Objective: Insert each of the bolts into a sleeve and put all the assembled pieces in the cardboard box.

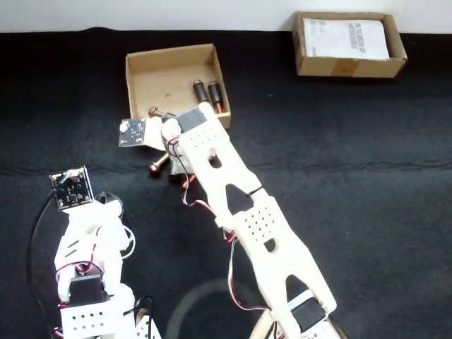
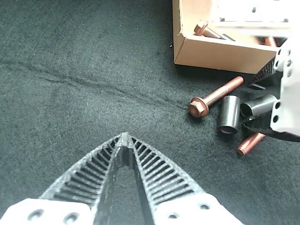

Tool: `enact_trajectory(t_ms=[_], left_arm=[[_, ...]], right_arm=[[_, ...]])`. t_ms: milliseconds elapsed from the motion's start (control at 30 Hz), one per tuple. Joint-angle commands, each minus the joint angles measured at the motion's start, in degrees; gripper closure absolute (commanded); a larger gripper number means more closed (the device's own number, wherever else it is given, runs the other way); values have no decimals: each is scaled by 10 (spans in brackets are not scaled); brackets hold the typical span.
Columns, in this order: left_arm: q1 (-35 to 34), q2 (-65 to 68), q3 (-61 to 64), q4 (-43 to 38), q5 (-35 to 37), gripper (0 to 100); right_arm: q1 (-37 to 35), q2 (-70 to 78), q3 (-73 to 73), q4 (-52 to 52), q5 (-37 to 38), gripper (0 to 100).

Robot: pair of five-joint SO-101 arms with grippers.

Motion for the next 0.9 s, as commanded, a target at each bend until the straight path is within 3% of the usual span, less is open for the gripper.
enact_trajectory(t_ms=[0,100,200,233,467,867], left_arm=[[4,-5,11,2,2,989],[4,-5,11,2,2,989],[4,-5,11,2,2,989],[4,-5,11,2,2,989],[6,-5,11,1,2,989],[8,0,11,-1,2,989]], right_arm=[[17,6,-19,-6,4,789],[17,34,-22,-11,6,830],[15,45,-22,-31,7,985],[15,45,-22,-40,5,995],[18,13,-53,-35,5,991],[56,-99,-294,65,0,991]])
